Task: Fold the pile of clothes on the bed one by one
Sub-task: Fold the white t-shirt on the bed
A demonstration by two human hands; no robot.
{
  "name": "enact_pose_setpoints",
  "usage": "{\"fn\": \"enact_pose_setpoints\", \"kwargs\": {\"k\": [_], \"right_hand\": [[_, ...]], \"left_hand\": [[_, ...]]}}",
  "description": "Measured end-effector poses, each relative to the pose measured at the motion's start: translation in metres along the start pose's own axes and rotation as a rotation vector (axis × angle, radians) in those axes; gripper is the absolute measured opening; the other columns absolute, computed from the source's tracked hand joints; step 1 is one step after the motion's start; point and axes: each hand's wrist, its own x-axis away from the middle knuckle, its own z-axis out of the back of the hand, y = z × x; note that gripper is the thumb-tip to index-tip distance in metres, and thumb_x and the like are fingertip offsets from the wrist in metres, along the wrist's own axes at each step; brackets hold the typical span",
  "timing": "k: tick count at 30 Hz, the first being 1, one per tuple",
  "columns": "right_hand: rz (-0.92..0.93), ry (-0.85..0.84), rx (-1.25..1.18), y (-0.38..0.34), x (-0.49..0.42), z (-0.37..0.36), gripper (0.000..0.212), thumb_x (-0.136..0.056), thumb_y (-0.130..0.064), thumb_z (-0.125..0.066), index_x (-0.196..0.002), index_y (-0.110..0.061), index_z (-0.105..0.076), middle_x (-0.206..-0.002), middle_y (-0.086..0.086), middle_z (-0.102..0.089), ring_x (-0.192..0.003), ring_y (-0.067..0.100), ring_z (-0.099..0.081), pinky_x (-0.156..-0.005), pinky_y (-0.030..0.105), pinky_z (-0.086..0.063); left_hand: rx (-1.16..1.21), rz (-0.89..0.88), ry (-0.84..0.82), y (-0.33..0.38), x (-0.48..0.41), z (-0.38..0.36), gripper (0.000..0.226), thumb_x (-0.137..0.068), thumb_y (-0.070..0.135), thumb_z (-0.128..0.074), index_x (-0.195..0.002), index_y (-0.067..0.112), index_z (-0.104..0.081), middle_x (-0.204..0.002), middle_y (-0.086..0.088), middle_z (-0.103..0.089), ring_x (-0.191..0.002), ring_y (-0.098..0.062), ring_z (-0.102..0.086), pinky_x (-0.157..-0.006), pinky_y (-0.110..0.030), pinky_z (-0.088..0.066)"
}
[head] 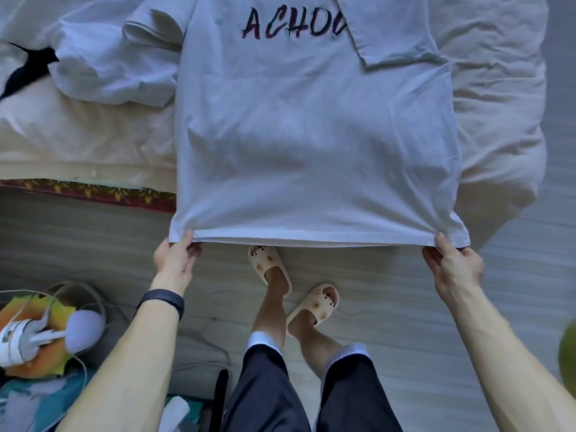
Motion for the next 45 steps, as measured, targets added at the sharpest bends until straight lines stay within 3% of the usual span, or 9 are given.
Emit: {"fn": "enact_pose_setpoints", "kwargs": {"k": [13, 18, 23, 26, 30, 34, 37, 40, 45], "right_hand": [[-0.044, 0.061, 0.079, 0.020, -0.019, -0.008, 0.017, -0.096, -0.018, -0.070, -0.087, -0.011, -0.058, -0.084, 0.007, -0.064, -0.059, 0.007, -0.070, -0.052, 0.016, -0.055], [-0.129, -0.119, 0.686, 0.015, 0.011, -0.020, 0.037, -0.101, -0.041, -0.058, -0.084, -0.008, -0.063, -0.080, 0.007, -0.070, -0.071, 0.026, -0.066, -0.064, 0.034, -0.054], [0.602, -0.354, 1.045, -0.024, 0.060, -0.103, 0.013, -0.094, -0.042, -0.065, -0.088, -0.031, -0.066, -0.086, -0.014, -0.070, -0.091, 0.015, -0.068, -0.079, 0.034, -0.052], [1.120, -0.311, 0.998, -0.042, 0.059, -0.180, 0.037, -0.095, -0.046, -0.059, -0.126, -0.026, -0.062, -0.134, 0.001, -0.058, -0.128, 0.023, -0.051, -0.103, 0.046, -0.043], [1.160, -0.377, 1.542, -0.041, -0.003, -0.220, 0.073, -0.091, -0.079, -0.007, -0.156, -0.051, 0.008, -0.169, -0.007, 0.017, -0.154, 0.022, 0.022, -0.119, 0.052, 0.016], [1.161, -0.373, 1.663, -0.025, -0.042, -0.204, 0.072, -0.093, -0.079, -0.008, -0.159, -0.049, -0.009, -0.170, -0.005, -0.011, -0.156, 0.019, -0.001, -0.119, 0.053, -0.003], [0.994, -0.363, 1.728, -0.033, -0.026, -0.216, 0.073, -0.088, -0.078, -0.028, -0.153, -0.047, -0.029, -0.166, -0.005, -0.028, -0.153, 0.022, -0.020, -0.116, 0.052, -0.007], [0.865, -0.266, 1.695, -0.052, 0.004, -0.246, 0.074, -0.073, -0.071, -0.045, -0.140, -0.042, -0.053, -0.157, 0.001, -0.042, -0.148, 0.029, -0.031, -0.113, 0.059, -0.028], [1.016, -0.471, 1.418, -0.094, 0.079, -0.371, 0.040, -0.088, -0.032, -0.072, -0.127, -0.025, -0.065, -0.139, -0.001, -0.057, -0.127, 0.027, -0.050, -0.100, 0.045, -0.046]], "left_hand": [[-0.418, -0.137, 0.073, -0.002, -0.017, -0.017, 0.040, -0.098, 0.008, -0.058, -0.135, 0.008, -0.043, -0.128, -0.014, -0.056, -0.102, -0.030, -0.059, -0.087, -0.041, -0.052], [-0.737, -0.338, 0.173, 0.007, 0.004, -0.053, 0.059, -0.098, 0.020, -0.057, -0.149, 0.014, -0.028, -0.153, -0.016, -0.025, -0.128, -0.042, -0.043, -0.102, -0.050, -0.041], [-1.032, -1.080, -0.034, 0.055, 0.035, -0.134, 0.070, -0.091, 0.035, -0.064, -0.152, 0.028, -0.030, -0.161, -0.006, -0.020, -0.146, -0.032, -0.025, -0.115, -0.057, -0.026], [-1.183, -1.312, -0.142, 0.085, 0.037, -0.189, 0.072, -0.092, 0.051, -0.051, -0.157, 0.031, -0.025, -0.166, -0.002, -0.017, -0.152, -0.028, -0.014, -0.119, -0.057, -0.010], [-1.606, -1.202, -0.206, 0.092, 0.002, -0.201, 0.071, -0.094, 0.073, -0.016, -0.154, 0.049, 0.011, -0.163, 0.009, 0.026, -0.151, -0.023, 0.024, -0.117, -0.059, 0.016], [-1.725, -1.089, -0.349, 0.097, -0.020, -0.182, 0.071, -0.091, 0.081, -0.008, -0.148, 0.053, 0.024, -0.154, 0.017, 0.042, -0.142, -0.013, 0.040, -0.115, -0.054, 0.024], [-1.644, -1.113, -0.385, 0.108, -0.016, -0.181, 0.069, -0.092, 0.080, -0.018, -0.154, 0.053, -0.005, -0.166, 0.011, 0.011, -0.154, -0.017, 0.011, -0.118, -0.054, 0.010], [-1.358, -1.217, -0.293, 0.145, -0.016, -0.172, 0.057, -0.088, 0.064, -0.049, -0.140, 0.040, -0.046, -0.152, 0.002, -0.043, -0.137, -0.022, -0.043, -0.106, -0.050, -0.034], [-1.081, -1.293, 0.079, 0.262, -0.067, -0.160, 0.076, -0.074, 0.034, -0.074, -0.142, 0.022, -0.043, -0.147, -0.011, -0.046, -0.118, -0.031, -0.050, -0.089, -0.049, -0.047]]}}
